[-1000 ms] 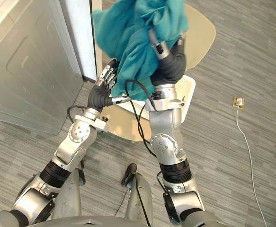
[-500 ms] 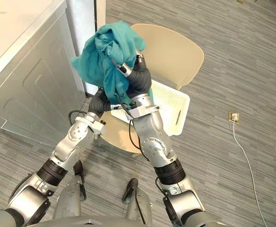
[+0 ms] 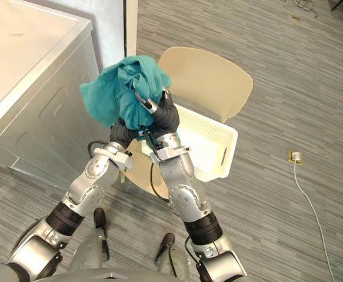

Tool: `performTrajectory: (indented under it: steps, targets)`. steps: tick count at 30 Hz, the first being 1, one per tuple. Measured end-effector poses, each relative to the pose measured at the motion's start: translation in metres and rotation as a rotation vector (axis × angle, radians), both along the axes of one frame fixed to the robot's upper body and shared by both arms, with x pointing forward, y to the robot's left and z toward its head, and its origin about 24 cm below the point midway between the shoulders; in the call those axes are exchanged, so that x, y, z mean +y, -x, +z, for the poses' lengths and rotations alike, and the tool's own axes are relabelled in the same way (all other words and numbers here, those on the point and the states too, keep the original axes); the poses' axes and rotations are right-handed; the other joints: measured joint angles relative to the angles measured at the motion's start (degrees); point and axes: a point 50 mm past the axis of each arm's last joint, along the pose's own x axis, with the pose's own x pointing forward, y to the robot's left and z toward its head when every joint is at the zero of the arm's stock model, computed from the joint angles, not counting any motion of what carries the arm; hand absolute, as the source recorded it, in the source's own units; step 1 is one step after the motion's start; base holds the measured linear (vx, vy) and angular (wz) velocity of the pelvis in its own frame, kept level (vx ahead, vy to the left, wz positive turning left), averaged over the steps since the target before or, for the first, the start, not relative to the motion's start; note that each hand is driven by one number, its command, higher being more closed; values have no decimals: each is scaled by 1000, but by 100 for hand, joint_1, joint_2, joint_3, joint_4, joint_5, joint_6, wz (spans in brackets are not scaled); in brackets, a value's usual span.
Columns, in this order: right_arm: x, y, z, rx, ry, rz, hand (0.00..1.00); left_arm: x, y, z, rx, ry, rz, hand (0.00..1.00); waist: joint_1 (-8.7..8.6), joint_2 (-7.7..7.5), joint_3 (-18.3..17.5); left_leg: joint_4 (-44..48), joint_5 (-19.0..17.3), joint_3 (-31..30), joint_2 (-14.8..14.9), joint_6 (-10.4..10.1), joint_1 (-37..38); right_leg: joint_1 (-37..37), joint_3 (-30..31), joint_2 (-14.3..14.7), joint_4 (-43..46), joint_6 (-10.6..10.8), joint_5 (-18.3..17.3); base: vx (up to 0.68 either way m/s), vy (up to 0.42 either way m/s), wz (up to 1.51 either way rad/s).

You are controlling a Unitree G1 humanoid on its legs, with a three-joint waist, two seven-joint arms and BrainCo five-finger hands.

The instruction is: Pick up the laundry basket with both hands and put the clothes into the washing machine.

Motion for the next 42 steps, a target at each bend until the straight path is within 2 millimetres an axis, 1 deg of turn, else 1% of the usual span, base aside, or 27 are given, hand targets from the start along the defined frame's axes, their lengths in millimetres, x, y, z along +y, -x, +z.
performTrajectory:
  steps: [4, 5, 7, 8, 10, 11, 13, 16, 20, 24, 28, 31, 32, 36, 38, 41, 42]
  targets:
    - [5, 4, -10, 41, -17, 15, 100, 5, 5, -11, 51, 34, 35, 100, -6, 7, -17, -110, -2, 3, -32, -2, 200, 184, -27, 12, -159, 15, 21, 32, -30, 0]
    - [4, 5, -13, 52, -19, 14, 100, 5, 6, -14, 64, 39, 39, 100, 1, 7, -89, -126, -4, 4, -40, -3, 191, 184, -33, 16, -201, 4, 28, 32, -21, 0]
    - [4, 5, -15, 61, -19, 13, 100, 5, 8, -17, 79, 49, 46, 100, 7, 9, -122, -141, -5, 4, -53, -3, 192, 201, -39, 17, -251, -2, 42, 0, 0, 0]
    - [4, 6, -17, 64, -22, 16, 0, 5, 9, -19, 86, 52, 49, 100, 17, 8, -122, -150, -5, 3, -59, -3, 192, 210, -42, 19, -281, 0, 61, 0, 0, 0]
    - [5, 7, -19, 67, -35, 23, 0, 8, 13, -20, 83, 51, 67, 100, 14, 17, -138, -194, 3, 11, -62, 3, 198, 222, -41, 44, -363, 6, 112, 0, 0, 0]
    - [5, 8, -22, 78, -39, 22, 0, 9, 15, -23, 94, 53, 72, 100, 15, 17, -139, -211, 4, 11, -72, 4, 235, 288, -43, 54, -432, 37, 155, 0, 0, 0]
    - [5, 10, -27, 105, -46, 19, 0, 10, 18, -28, 110, 47, 81, 100, 26, 16, -155, -265, 3, 15, -92, 3, 354, 415, -52, 63, -519, 33, 169, 18, -4, 1]
    - [4, 13, -37, 146, -38, 21, 0, 11, 23, -37, 141, 43, 93, 100, 45, 19, -307, -319, -1, 15, -104, -1, 389, 476, -59, 76, -595, 36, 172, 34, -13, 2]
    - [4, 13, -45, 179, -19, 28, 0, 14, 26, -43, 151, 17, 111, 100, 54, 21, -350, -325, -5, 15, -103, -5, 479, 591, -63, 100, -677, 49, 203, 0, 0, 0]
    - [4, 11, -54, 210, 25, 14, 0, 21, 30, -50, 163, -7, 142, 100, 58, 20, -381, -327, -43, 22, -105, -28, 630, 779, -69, 117, -770, 54, 218, 0, 0, 0]
    - [-4, 9, -57, 219, 53, -22, 0, 27, 32, -46, 129, -26, 165, 100, 116, 20, -382, -329, -54, 31, -107, -40, 750, 910, -58, 125, -814, 52, 238, 0, 0, 0]
    - [-6, 7, -59, 215, 65, -34, 0, 35, 33, -44, 111, -30, 189, 100, 121, 25, -386, -331, -66, 45, -101, -53, 904, 1059, -46, 139, -847, 66, 249, -5, -4, -2]
    - [-6, 5, -61, 224, 69, -46, 0, 38, 34, -46, 117, -35, 201, 100, 120, 29, -390, -332, -78, 62, -96, -63, 977, 1125, -30, 145, -860, 101, 272, -13, -14, -5]
    - [-5, 4, -67, 252, 79, -54, 0, 48, 39, -57, 156, -41, 243, 100, 151, 62, -498, -332, -141, 186, -62, -100, 1124, 1235, 99, 197, -1010, 52, 345, -19, -8, -18]
    - [-5, 2, -75, 282, 93, -71, 0, 52, 42, -63, 178, -39, 258, 100, 136, 71, -500, -334, -189, 212, -64, -118, 1309, 1436, 112, 206, -1091, 53, 372, -13, -5, -5]
    - [-4, 3, -78, 295, 88, -68, 0, 55, 46, -68, 200, -21, 274, 100, 139, 93, -515, -345, -221, 217, -68, -112, 1428, 1584, 114, 212, -1144, 54, 377, -13, 1, 1]
    - [-3, 1, -82, 311, 92, -67, 0, 56, 48, -70, 208, -20, 284, 100, 156, 103, -520, -365, -238, 212, -69, -87, 1475, 1634, 117, 213, -1152, 59, 373, -43, 3, 3]
